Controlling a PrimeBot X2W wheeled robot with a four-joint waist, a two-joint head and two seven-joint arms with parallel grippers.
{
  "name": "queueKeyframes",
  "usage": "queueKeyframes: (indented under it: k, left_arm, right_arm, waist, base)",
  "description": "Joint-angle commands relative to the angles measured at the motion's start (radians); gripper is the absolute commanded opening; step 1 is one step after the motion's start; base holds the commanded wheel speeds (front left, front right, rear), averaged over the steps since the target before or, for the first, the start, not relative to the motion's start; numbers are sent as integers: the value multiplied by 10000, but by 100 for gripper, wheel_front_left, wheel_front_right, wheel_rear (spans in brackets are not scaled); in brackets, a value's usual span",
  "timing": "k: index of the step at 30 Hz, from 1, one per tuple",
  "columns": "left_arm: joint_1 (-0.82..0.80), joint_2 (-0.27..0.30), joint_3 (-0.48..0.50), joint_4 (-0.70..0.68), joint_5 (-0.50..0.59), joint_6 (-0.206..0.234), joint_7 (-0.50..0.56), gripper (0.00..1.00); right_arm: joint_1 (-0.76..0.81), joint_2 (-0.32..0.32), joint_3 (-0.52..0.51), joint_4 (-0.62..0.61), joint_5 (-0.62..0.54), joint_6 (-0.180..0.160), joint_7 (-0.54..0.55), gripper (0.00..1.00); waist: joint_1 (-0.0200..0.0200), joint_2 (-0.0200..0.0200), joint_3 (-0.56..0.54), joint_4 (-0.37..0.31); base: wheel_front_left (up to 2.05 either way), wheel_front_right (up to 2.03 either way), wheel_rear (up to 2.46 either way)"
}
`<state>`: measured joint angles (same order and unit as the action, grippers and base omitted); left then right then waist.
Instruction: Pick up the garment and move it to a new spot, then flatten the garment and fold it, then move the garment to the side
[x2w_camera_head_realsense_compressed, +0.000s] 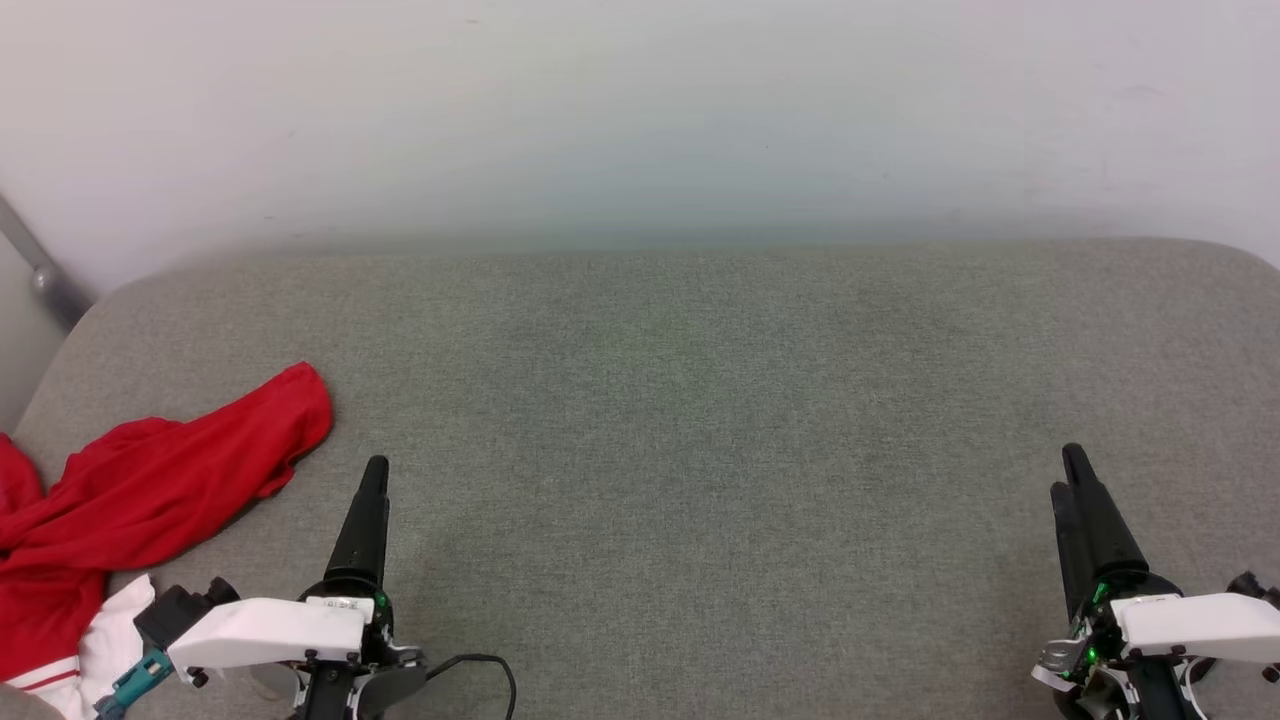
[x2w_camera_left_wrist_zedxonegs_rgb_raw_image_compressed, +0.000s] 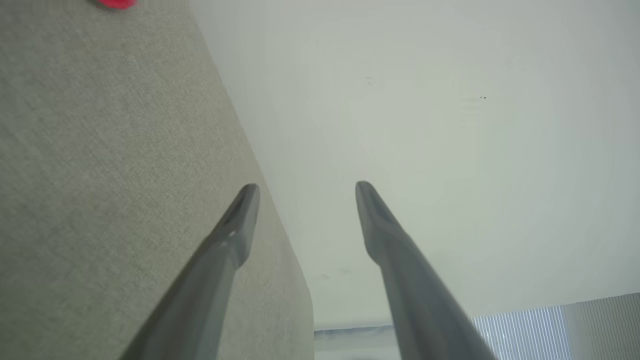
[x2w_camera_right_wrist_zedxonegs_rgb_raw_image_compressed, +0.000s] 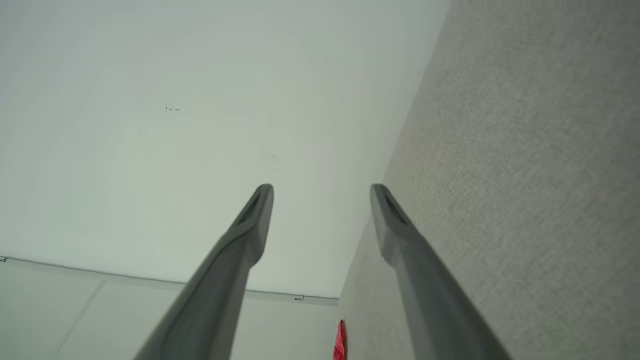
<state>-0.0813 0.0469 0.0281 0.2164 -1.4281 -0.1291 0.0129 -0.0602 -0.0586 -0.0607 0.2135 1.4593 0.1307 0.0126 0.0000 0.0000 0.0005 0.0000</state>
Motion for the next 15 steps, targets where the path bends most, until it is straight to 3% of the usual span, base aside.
queueKeyframes:
  k: [1, 15]
  left_arm:
    - [-265, 24, -65, -301, 571, -16, -116, 100]
    - [-249, 26, -394, -703, 3516, -18, -653, 100]
  right_arm:
    - [-146, -81, 44, -264, -437, 2, -117, 100]
    - [-59, -151, 284, -672, -3625, 1, -654, 100]
  waist:
    - [0, 0, -3, -2]
    - [0, 0, -33, -11]
  base:
    - [0, 0, 0]
    - [0, 0, 0]
